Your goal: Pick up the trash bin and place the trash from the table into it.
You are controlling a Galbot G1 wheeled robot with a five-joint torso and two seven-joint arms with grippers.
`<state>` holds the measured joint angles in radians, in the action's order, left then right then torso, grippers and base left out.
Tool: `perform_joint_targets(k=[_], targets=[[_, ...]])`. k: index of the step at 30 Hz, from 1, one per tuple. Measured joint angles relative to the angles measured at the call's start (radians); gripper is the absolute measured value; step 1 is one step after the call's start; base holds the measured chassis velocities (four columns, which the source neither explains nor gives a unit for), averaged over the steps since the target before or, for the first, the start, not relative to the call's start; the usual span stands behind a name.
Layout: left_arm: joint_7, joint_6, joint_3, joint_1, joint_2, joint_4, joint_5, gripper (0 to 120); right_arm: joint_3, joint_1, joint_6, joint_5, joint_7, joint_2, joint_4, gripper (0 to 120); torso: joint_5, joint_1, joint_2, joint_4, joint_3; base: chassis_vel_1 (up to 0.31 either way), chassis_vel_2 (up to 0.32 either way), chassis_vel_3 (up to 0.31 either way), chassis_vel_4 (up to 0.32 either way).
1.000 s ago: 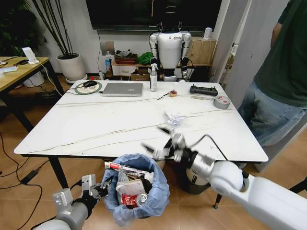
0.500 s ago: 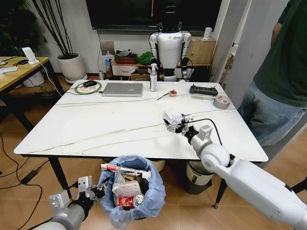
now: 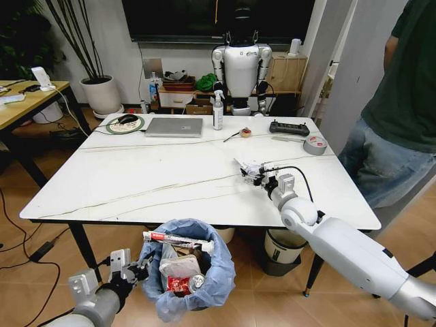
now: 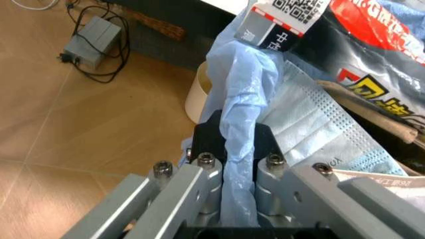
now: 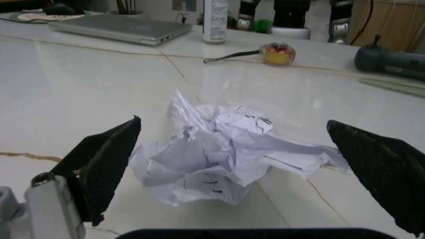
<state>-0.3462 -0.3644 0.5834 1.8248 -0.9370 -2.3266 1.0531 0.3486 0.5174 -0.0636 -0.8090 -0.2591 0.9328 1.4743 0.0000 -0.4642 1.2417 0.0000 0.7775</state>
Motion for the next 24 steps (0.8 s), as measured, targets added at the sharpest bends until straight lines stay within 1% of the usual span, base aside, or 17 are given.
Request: perform_joint_targets(k=[10,18,24], targets=[[0.001,0.000,-0.016,-0.019,-0.003,0.009,0.001,2,0.025,-0.006,0.002,0.024,0.018,-0.009,0.007,100,-0.0001,0.000,0.000,0.0000,0.000,0.000,0.000,0.000,0.000],[0.001,0.001,-0.013,-0.017,-0.004,0.011,0.001,2,0.025,-0.003,0.001,0.046,0.019,0.016,-0.052,100,0.0000,0.000,0.000,0.0000,0.000,0.000,0.000,0.000,0.000],[0.001,0.001,-0.015,-0.021,-0.005,0.014,0.002,2,0.025,-0.010,0.001,0.052,0.025,0.020,-0.062,100,0.0000,0.000,0.000,0.0000,0.000,0.000,0.000,0.000,0.000]])
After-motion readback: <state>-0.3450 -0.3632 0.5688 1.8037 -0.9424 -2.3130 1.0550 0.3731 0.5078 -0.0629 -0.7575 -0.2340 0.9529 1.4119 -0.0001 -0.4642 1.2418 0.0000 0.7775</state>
